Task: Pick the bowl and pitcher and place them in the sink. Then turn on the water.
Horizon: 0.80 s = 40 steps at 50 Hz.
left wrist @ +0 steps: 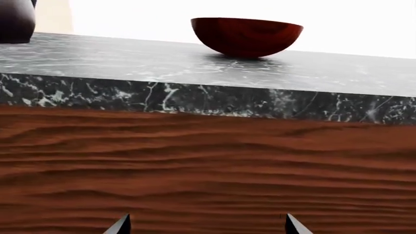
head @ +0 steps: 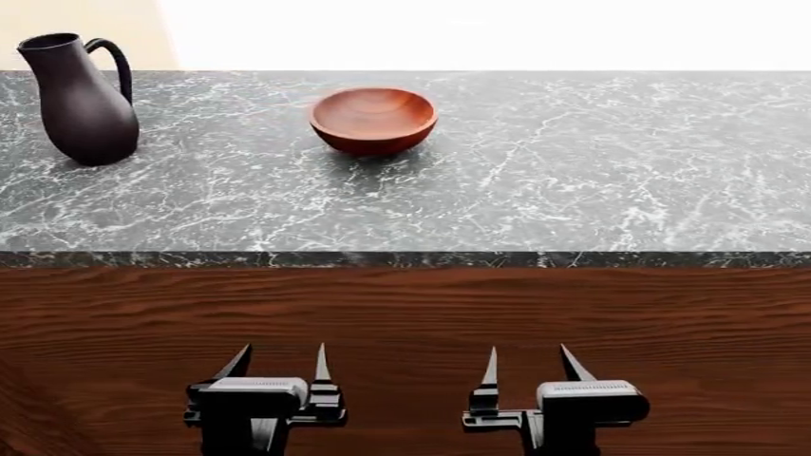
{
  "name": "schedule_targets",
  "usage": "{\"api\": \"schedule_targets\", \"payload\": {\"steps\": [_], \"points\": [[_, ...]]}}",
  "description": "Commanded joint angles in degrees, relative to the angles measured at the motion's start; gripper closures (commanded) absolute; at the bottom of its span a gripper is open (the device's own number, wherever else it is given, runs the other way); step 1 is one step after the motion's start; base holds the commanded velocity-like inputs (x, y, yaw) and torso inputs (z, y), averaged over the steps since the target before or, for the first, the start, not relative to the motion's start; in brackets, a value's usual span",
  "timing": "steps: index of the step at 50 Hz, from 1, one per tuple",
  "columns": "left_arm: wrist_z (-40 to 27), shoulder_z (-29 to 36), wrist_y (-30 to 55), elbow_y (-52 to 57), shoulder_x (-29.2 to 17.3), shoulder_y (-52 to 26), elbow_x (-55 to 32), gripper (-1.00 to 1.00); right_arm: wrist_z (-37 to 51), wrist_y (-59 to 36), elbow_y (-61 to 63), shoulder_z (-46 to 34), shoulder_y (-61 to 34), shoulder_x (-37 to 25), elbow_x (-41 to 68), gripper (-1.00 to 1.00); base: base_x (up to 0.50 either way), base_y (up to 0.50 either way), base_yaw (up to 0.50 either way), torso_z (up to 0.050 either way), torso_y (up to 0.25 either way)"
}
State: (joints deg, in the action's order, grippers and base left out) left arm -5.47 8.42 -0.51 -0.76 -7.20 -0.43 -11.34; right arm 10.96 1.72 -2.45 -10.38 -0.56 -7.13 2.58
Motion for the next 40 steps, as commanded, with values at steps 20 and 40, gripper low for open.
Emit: {"api": "schedule_targets", "payload": {"steps": [20, 40], "points": [[-1.24, 1.40, 0.04, 0.34, -1.18, -0.18, -1.38, -1.00, 1.29, -0.19, -0.12, -1.50, -0.31, -1.12, 1.17, -1.00, 0.00, 0.50, 0.00, 0.050, 0.010], [-2.15, 1.82, 0.40, 1.01, -1.97, -0.37, -2.32, -1.00, 2.30, -0.42, 0.45, -1.87, -0.35, -1.84, 1.98, -1.00, 0.00, 0.50, 0.00, 0.050, 0.010]]}}
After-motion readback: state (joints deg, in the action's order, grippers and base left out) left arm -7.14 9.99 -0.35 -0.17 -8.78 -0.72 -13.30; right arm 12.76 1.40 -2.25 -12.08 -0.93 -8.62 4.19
